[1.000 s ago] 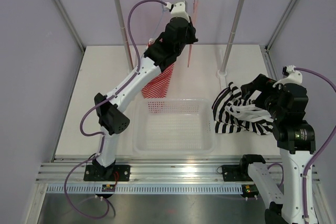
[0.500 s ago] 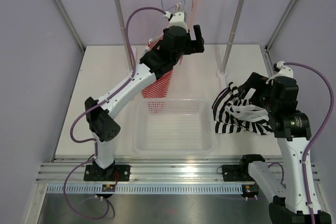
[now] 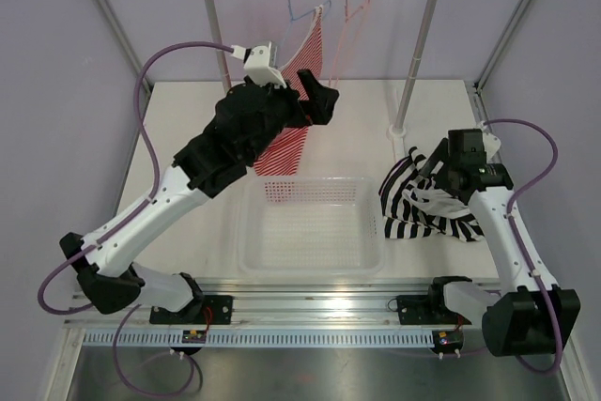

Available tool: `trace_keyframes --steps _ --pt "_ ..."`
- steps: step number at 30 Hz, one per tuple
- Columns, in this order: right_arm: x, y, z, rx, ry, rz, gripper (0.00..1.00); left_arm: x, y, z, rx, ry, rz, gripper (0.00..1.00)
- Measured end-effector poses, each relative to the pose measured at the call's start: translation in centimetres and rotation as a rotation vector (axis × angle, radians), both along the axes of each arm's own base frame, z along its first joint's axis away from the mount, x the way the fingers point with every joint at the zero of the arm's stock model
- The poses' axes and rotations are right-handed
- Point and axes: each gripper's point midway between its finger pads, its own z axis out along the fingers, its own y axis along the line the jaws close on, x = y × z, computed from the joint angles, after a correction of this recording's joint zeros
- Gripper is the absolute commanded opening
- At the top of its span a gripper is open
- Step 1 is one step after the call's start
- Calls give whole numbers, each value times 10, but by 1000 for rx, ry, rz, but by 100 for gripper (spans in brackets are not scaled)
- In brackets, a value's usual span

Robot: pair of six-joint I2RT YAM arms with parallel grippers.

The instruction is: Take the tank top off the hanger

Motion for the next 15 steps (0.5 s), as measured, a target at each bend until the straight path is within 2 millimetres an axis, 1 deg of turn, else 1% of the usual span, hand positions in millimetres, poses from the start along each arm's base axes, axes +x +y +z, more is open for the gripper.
trace_keyframes --steps 3,6,8,11,14,15 --pt "-5 -12 -23 -23 60 -110 100 -22 3 -4 -1 -1 -34 99" --pt "-14 -18 -49 -38 112 -174 100 -43 3 -17 20 15 -75 99" --pt "-19 -17 -69 -33 175 -191 99 -57 1 -23 38 25 -102 99" --pt "-17 -14 -98 -22 261 -199 99 -75 3 -27 71 27 -125 99" --pt "-15 -5 -123 20 296 -183 99 -87 14 -27 102 27 -126 99" --pt "-16 -1 -130 41 301 -179 99 -90 22 -27 112 26 -113 99"
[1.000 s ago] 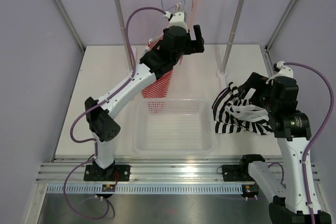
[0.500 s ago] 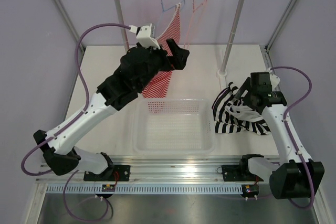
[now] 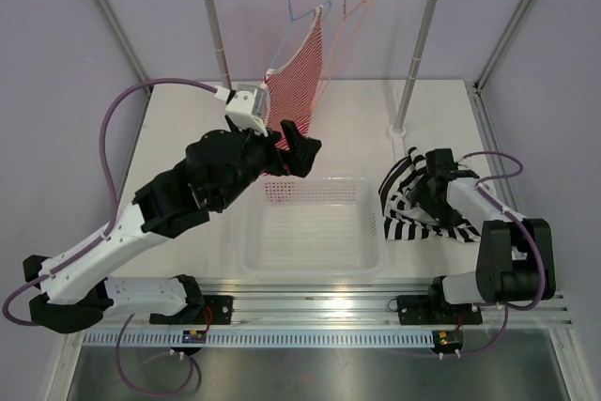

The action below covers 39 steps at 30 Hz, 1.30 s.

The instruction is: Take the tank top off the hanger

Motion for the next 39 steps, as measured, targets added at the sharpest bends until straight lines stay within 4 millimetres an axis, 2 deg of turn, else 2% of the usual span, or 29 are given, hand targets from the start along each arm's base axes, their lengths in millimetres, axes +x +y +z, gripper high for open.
trace_keyframes --steps 4,5,6,7,10,16,18,21,23,26,28,30,34,39 --pt "-7 14 -25 84 11 -1 83 -6 37 5 31 -16 70 99" --pt "-6 15 -25 87 13 0 79 -7 48 6 44 -20 94 99" --pt "-4 15 -25 93 7 0 72 -8 56 6 56 -22 110 99" --pt "-2 15 -25 96 4 -2 47 -10 69 5 81 -21 138 99" --pt "7 21 -24 132 -35 5 0 -12 96 2 134 -19 204 99" --pt "16 28 -21 166 -70 32 0 -26 158 -15 230 -3 323 99" --pt "14 26 -11 156 -79 46 0 -31 180 -27 247 -5 358 99" --pt "18 22 27 125 -162 71 0 -39 205 -50 262 -21 393 99" --pt "26 21 70 111 -274 100 0 -41 218 -70 290 -36 413 99" --pt "32 21 142 93 -461 145 0 -42 226 -95 329 -48 428 99" --pt "30 24 187 91 -569 185 0 -42 233 -97 328 -57 451 99" --pt "25 30 218 99 -643 232 0 -41 243 -91 302 -68 501 99" --pt "8 53 257 168 -701 379 0 -42 275 -85 260 -70 649 99" --pt "-12 90 260 305 -663 551 0 -41 298 -85 239 -61 782 99"
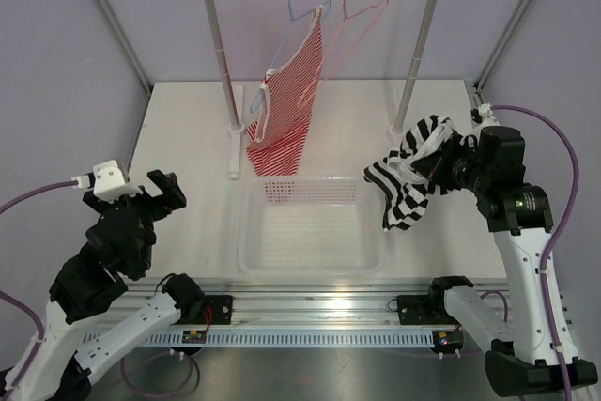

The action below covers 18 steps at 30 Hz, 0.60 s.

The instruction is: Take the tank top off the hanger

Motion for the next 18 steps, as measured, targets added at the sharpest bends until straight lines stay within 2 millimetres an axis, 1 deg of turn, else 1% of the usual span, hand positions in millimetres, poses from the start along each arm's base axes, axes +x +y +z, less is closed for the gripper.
trace_keyframes --steps 3,6,8,12,18 --pt "-15 18 -2 25 30 104 0 4 4 -6 2 11 42 99" --pt "-30 33 6 41 29 208 0 11 4 -12 11 38 57 99" --pt "-36 39 8 42 24 249 0 16 2 -13 3 47 55 99" --pt "-47 57 6 41 34 342 0 25 7 -19 -16 62 85 99" --pt "-59 93 -5 17 81 493 0 30 14 -21 -40 70 113 99"
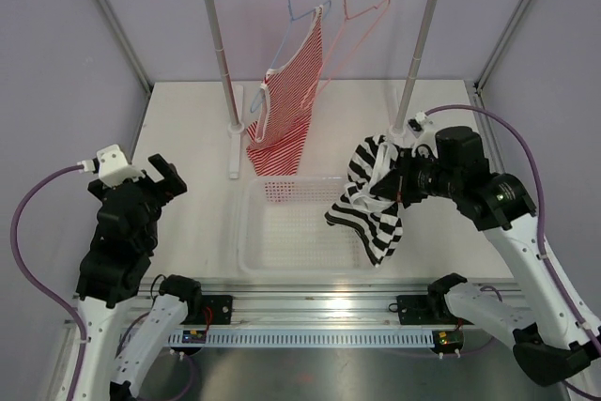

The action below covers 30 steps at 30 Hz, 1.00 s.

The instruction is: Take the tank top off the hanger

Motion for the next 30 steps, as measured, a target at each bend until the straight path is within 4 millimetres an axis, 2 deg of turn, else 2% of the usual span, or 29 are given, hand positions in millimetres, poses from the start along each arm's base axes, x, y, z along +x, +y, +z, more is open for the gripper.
trace_keyframes --steps 7,12,16,22,26,30 --pt "5 38 -27 -73 16 85 0 4 -2 0 -8 2 -10 99" --pt "10 63 -70 -158 43 79 0 7 -2 -2 -7 14 -9 99" --pt "14 92 -101 -212 40 65 0 8 -2 -4 -6 21 -9 99" --pt "3 146 -145 -256 27 56 0 8 -1 -6 2 28 -8 99" --pt "-10 163 -176 -269 57 32 0 8 -1 -6 6 29 -8 99" --pt "-15 172 -197 -260 97 5 0 9 -1 -8 9 38 -9 99"
